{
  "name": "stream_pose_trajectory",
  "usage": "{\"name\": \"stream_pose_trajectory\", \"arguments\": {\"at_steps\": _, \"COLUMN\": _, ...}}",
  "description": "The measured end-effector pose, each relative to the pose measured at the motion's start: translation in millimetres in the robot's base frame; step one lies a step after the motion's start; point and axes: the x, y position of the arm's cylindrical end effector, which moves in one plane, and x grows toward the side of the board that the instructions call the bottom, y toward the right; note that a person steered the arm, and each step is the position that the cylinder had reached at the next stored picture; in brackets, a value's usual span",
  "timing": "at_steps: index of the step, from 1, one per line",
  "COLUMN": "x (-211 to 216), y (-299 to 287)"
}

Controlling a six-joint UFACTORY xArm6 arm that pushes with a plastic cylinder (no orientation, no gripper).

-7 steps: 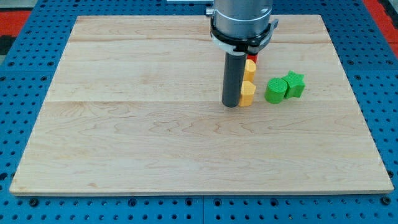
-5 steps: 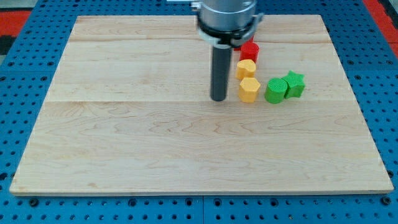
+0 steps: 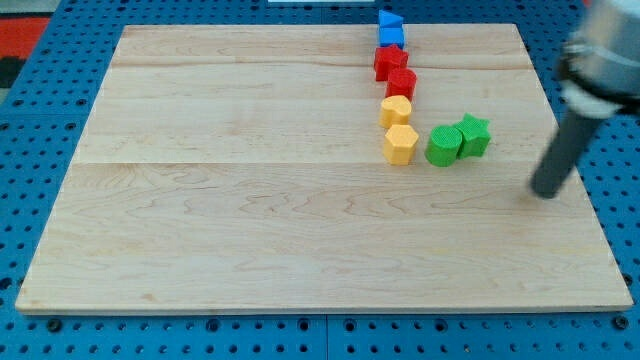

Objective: Slide the blue triangle left and down

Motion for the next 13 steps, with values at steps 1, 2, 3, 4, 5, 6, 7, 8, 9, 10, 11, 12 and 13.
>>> {"name": "stream_pose_trajectory", "arguments": {"at_steps": 1, "x": -25.9, "y": 65.3}}
{"name": "stream_pose_trajectory", "arguments": {"at_steps": 2, "x": -36.9, "y": 62.0}}
{"name": "stream_pose_trajectory", "arguments": {"at_steps": 3, "x": -66.3, "y": 42.2}}
{"name": "stream_pose_trajectory", "arguments": {"at_steps": 4, "x": -116.7, "y": 33.2}}
{"name": "stream_pose_trajectory", "arguments": {"at_steps": 5, "x": -172.9, "y": 3.9}}
{"name": "stream_pose_trajectory", "arguments": {"at_steps": 6, "x": -231.3, "y": -28.5}}
{"name": "stream_pose_trajectory", "arguments": {"at_steps": 7, "x": -278.0, "y": -66.5}}
{"name": "stream_pose_trajectory", "arguments": {"at_steps": 8, "x": -284.0, "y": -104.3}}
{"name": "stream_pose_trajectory", "arguments": {"at_steps": 9, "x": -284.0, "y": -144.7}}
{"name": "stream_pose_trajectory", "arguments": {"at_steps": 10, "x": -282.1, "y": -162.3}}
{"name": "stream_pose_trajectory", "arguments": {"at_steps": 11, "x": -283.6, "y": -183.3}}
{"name": "stream_pose_trajectory", "arguments": {"at_steps": 12, "x": -282.9, "y": -190.8}}
{"name": "stream_pose_trajectory", "arguments": {"at_steps": 13, "x": -283.5, "y": -197.0}}
